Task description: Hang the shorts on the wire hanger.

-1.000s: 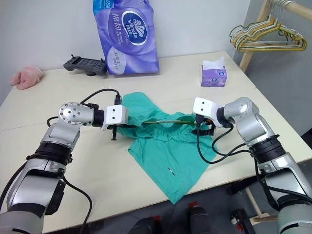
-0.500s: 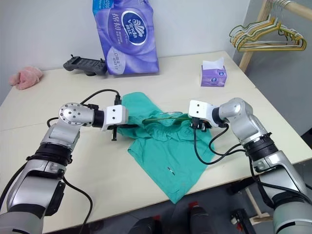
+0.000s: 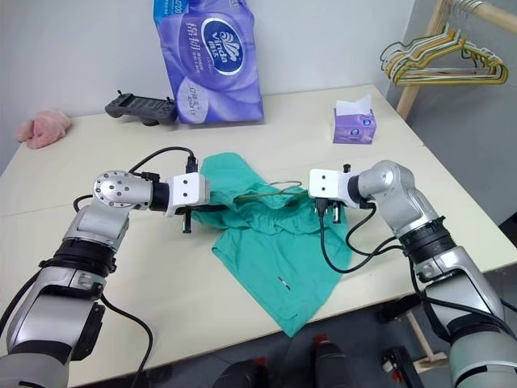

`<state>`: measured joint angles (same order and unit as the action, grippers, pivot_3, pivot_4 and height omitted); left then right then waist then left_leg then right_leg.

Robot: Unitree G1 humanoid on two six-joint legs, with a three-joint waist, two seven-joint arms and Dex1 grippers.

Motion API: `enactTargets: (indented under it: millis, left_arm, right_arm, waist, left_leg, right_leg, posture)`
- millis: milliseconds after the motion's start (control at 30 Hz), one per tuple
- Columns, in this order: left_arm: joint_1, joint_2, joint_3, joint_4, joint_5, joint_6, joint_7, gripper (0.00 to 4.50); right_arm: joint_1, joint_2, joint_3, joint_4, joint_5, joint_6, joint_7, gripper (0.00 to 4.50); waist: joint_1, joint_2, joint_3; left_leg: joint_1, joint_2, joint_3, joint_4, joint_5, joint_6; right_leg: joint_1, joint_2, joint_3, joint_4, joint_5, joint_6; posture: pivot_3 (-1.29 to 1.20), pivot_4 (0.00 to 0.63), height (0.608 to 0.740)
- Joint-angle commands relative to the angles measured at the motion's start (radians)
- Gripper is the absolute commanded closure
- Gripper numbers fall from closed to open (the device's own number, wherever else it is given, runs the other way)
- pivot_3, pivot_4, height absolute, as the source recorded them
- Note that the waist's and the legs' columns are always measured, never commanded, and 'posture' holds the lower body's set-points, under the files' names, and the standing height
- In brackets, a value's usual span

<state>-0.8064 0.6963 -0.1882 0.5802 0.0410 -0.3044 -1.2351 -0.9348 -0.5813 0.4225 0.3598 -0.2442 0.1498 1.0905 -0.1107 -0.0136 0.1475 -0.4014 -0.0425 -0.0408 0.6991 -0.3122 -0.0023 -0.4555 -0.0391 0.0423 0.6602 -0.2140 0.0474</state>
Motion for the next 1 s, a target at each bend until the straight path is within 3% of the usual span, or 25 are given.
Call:
enactTargets:
  millis: [33, 300, 700, 1000]
  left_arm:
    - [-0.004, 0.014, 0.025, -0.04, -0.021, 0.0, 0.005, 4.3]
    - [-0.028, 0.01, 0.025, -0.015, -0.017, -0.005, 0.013, 4.3]
    - [-0.051, -0.003, 0.092, -0.095, -0.169, 0.041, -0.049, 4.3]
    - [0.01, 0.028, 0.08, -0.154, -0.136, 0.049, -0.043, 4.3]
  right_arm:
    - [-0.037, -0.026, -0.061, -0.044, 0.062, 0.074, 0.08, 3.66]
    - [-0.031, -0.088, -0.086, -0.152, 0.095, 0.149, 0.143, 0.97]
    - [-0.01, -0.106, -0.068, -0.139, 0.088, 0.148, 0.145, 0.97]
    - [-0.069, -0.048, -0.039, -0.072, 0.054, 0.105, 0.126, 0.97]
  waist:
    - [0.0, 0.0, 0.0]
    - [0.0, 0.0, 0.0]
    - [0.001, 0.0, 0.0]
    - [-0.001, 0.0, 0.0]
  left_leg:
    - [0.0, 0.0, 0.0, 0.0, 0.0, 0.0]
    - [0.0, 0.0, 0.0, 0.0, 0.0, 0.0]
    - [0.0, 0.0, 0.0, 0.0, 0.0, 0.0]
    - [0.0, 0.0, 0.0, 0.0, 0.0, 0.0]
  right_leg:
    - [0.0, 0.0, 0.0, 0.0, 0.0, 0.0]
    - [0.0, 0.0, 0.0, 0.0, 0.0, 0.0]
    - [0.0, 0.0, 0.0, 0.0, 0.0, 0.0]
    - [0.0, 0.0, 0.0, 0.0, 0.0, 0.0]
  posture:
    - [-0.08, 0.127, 0.74]
    - [-0.1, 0.131, 0.74]
    - [-0.08, 0.116, 0.74]
    - [-0.06, 0.108, 0.74]
